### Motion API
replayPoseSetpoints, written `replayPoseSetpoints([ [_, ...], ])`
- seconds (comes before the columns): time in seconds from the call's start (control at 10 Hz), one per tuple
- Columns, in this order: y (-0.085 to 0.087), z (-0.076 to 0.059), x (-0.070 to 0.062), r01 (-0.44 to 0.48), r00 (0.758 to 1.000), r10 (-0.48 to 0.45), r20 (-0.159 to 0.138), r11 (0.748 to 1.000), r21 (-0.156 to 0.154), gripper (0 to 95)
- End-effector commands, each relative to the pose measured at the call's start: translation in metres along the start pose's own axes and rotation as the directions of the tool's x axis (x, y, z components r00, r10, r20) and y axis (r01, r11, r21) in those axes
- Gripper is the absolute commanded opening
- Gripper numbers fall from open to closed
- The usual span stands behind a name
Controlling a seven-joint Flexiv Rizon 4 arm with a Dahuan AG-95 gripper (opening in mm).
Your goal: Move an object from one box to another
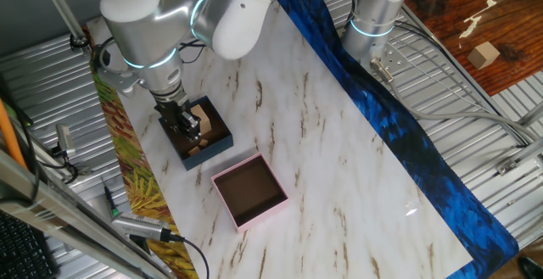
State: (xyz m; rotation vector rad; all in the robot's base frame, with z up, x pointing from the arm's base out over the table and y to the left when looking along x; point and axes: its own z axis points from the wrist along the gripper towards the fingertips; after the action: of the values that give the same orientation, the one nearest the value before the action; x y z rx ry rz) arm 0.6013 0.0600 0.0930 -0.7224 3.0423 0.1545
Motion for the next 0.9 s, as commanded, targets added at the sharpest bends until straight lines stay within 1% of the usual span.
replayPoseSetpoints([
  [0.1,-0.0002,0.0011,-0.0009,0.017,1.000,-0.017,0.006,1.000,0.000,38.0],
  [0.4,-0.0012,0.0030,-0.0005,0.021,1.000,-0.021,0.009,1.000,-0.002,38.0],
  [0.5,-0.0012,0.0034,-0.0003,0.015,1.000,-0.015,0.009,1.000,0.001,38.0],
  [0.6,-0.0011,0.0036,0.0002,0.008,1.000,-0.008,0.004,1.000,0.014,38.0],
  [0.9,-0.0026,0.0015,0.0046,0.015,1.000,-0.015,0.005,1.000,0.016,38.0],
])
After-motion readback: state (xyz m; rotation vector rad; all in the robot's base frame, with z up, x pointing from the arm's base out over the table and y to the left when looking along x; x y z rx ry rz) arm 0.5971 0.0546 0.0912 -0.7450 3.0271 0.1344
